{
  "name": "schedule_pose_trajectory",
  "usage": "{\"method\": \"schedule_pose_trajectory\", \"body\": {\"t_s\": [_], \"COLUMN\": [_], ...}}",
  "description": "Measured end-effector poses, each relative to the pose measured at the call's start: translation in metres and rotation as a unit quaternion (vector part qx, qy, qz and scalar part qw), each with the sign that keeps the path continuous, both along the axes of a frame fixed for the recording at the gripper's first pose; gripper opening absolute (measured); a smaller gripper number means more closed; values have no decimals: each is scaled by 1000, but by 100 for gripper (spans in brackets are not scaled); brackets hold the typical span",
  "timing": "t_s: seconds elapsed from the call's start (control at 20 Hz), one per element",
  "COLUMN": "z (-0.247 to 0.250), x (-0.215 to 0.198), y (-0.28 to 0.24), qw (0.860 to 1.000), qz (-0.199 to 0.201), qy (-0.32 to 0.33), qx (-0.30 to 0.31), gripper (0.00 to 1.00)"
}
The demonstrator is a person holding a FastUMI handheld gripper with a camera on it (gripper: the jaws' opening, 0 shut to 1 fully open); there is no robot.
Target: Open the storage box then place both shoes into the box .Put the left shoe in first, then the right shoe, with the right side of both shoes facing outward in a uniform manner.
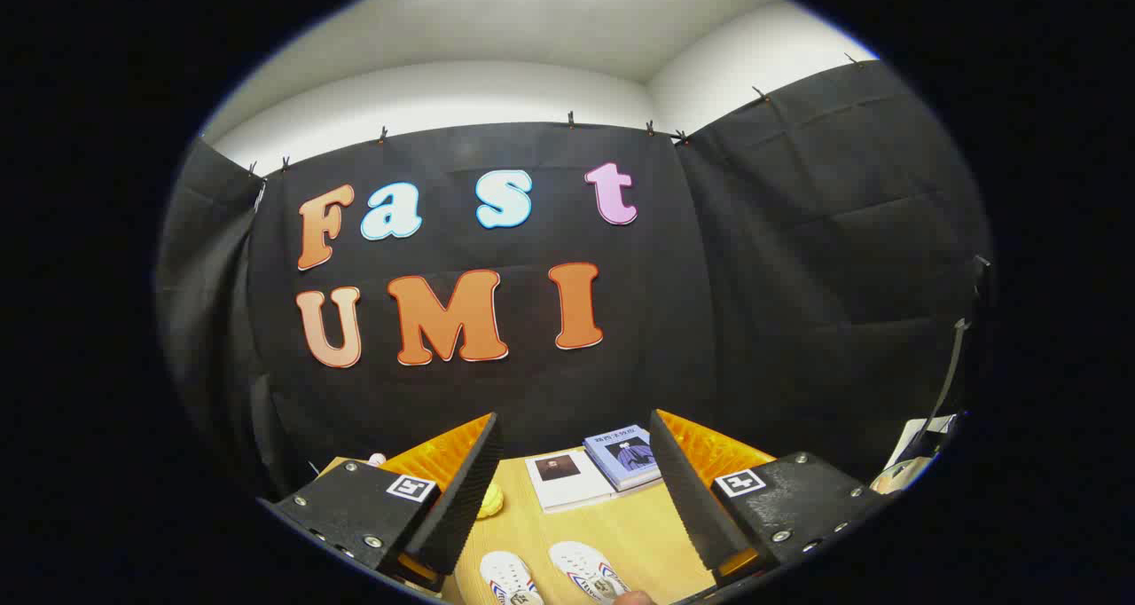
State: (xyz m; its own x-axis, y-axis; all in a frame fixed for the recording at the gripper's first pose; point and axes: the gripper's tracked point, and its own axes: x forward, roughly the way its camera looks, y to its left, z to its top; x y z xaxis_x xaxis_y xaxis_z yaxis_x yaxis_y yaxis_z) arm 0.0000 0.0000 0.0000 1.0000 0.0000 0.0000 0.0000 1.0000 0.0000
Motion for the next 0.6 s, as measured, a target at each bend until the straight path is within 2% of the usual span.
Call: {"method": "schedule_pose_trajectory", "body": {"t_s": [0.6], "z": [22], "x": [34], "y": [-75], "qw": [1000], "qz": [9], "qy": [-3], "qx": [-15], "gripper": [98]}}
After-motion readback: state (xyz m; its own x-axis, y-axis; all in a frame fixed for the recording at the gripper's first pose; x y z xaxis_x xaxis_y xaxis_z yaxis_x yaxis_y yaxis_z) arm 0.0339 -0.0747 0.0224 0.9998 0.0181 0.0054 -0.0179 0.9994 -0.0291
